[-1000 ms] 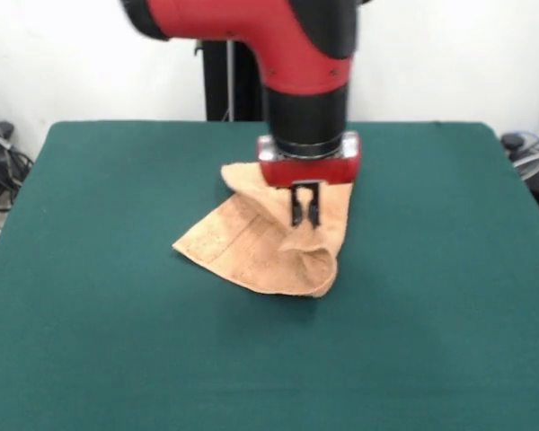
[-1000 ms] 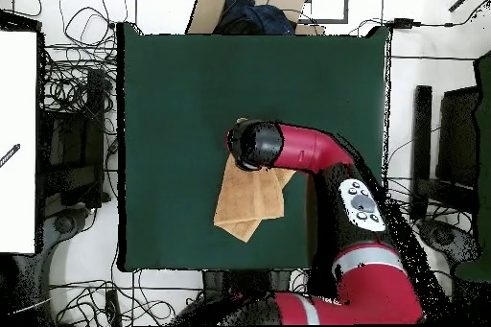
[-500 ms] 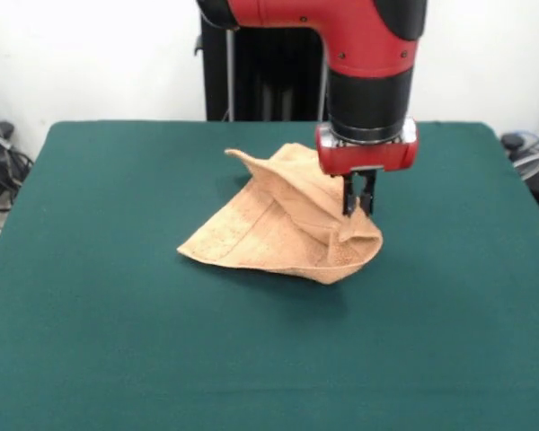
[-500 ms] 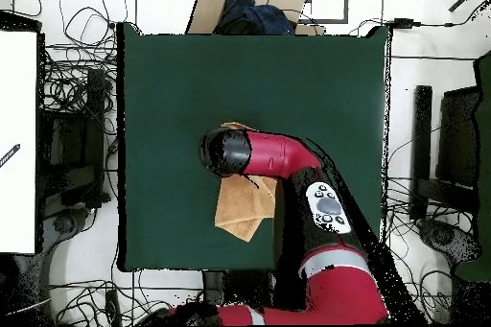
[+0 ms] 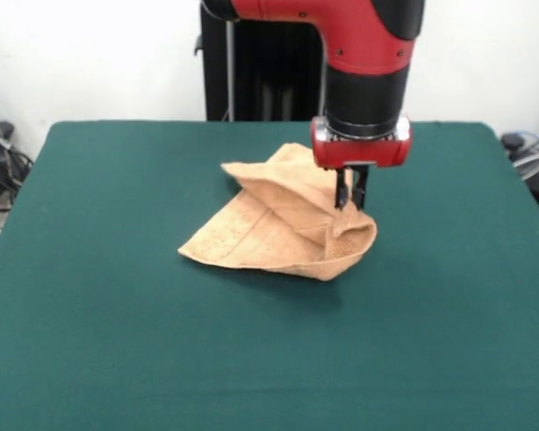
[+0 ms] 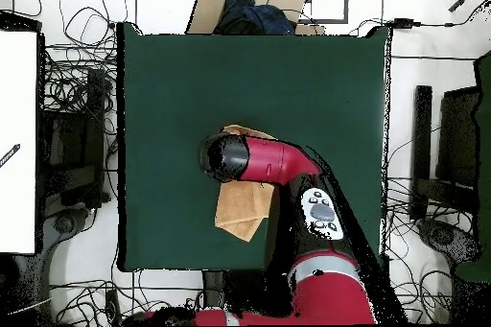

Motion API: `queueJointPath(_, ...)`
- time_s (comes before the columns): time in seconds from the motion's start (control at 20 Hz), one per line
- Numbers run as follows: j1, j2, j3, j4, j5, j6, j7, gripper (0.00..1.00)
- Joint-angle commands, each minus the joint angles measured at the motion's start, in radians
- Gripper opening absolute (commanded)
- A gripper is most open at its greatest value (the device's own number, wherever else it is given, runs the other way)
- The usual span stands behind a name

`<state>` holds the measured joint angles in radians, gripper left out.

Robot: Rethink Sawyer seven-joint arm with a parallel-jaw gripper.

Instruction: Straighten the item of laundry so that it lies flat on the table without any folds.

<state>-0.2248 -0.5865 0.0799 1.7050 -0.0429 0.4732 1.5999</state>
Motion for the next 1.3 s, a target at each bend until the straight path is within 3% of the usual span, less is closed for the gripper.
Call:
queueJointPath(0.05,0.153,0.043,-0.195,0.033,0.075,-0.040,0.441,0.00)
queueJointPath(0.2,0.215,0.037,-0.210,0.073,0.127,-0.100,0.489,0.00)
queueJointPath(0.45,0.336,0.010,-0.263,0.074,0.230,-0.044,0.589,0.00)
queueJointPath(0.65,0.359,0.038,-0.282,0.082,0.275,-0.073,0.622,0.00)
queueJointPath(0.8,0.354,0.018,-0.275,0.113,0.294,-0.080,0.627,0.00)
queueJointPath(1.05,0.213,0.005,-0.077,0.209,0.335,-0.211,0.564,0.00)
queueJointPath(1.3,0.158,0.033,-0.002,0.226,0.329,-0.272,0.536,0.00)
